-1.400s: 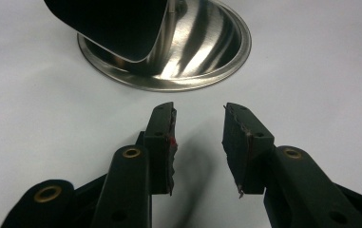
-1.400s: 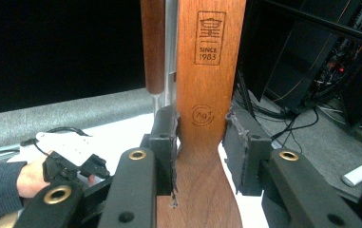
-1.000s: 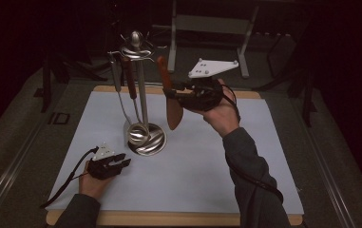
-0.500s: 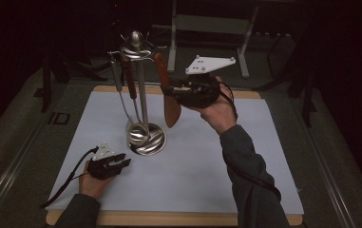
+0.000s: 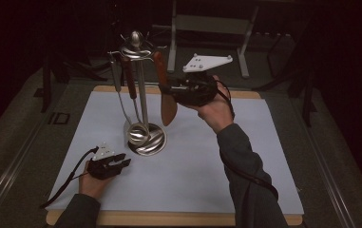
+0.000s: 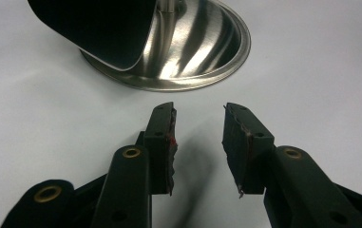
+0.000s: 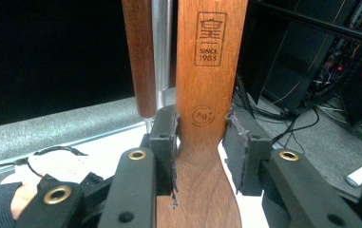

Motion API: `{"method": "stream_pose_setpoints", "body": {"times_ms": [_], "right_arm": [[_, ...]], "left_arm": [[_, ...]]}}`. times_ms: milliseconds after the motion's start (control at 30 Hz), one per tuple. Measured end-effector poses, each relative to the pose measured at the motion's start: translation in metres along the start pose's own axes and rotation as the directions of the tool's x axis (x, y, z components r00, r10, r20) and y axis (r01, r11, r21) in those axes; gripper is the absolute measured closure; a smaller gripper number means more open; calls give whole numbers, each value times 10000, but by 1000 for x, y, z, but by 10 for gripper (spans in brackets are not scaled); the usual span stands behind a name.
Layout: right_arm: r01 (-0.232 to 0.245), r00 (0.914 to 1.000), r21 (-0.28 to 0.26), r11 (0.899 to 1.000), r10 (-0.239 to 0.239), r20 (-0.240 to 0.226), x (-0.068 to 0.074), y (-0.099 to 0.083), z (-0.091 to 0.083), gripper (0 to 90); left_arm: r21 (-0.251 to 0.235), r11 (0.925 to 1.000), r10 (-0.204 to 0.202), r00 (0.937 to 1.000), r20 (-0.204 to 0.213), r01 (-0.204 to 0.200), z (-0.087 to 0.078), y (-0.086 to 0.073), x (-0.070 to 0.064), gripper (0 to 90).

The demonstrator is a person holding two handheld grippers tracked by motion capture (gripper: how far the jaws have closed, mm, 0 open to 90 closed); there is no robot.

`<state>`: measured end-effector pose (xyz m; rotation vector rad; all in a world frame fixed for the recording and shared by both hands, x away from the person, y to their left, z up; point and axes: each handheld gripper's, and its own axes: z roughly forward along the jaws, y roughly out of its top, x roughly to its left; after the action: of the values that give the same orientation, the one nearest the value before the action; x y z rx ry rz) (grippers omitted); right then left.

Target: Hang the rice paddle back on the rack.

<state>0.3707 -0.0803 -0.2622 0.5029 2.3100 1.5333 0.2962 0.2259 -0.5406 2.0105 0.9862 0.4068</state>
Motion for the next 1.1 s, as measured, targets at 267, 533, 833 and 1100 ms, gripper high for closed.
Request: {"method": "stream_pose_setpoints", "body": {"times_ms": [267, 533, 833, 1100], "right_arm": [[15, 10000, 30, 10000, -15, -46, 2, 2, 4, 667], [-63, 10000, 88, 9999, 63, -26, 2, 3, 9, 666], [-113, 9999, 188, 9998, 113, 38, 1, 1, 15, 665], [-219, 9998, 248, 9995, 218, 45, 1, -2, 17, 659]], "left_arm": [[-4, 10000, 10, 10000, 1, -10, 0, 0, 0, 648], [-9, 10000, 24, 10000, 3, -24, 0, 0, 0, 647], [-12, 10000, 6, 10000, 8, -6, 0, 0, 0, 647], [-9, 10000, 7, 10000, 11, -7, 0, 0, 0, 647]]}}
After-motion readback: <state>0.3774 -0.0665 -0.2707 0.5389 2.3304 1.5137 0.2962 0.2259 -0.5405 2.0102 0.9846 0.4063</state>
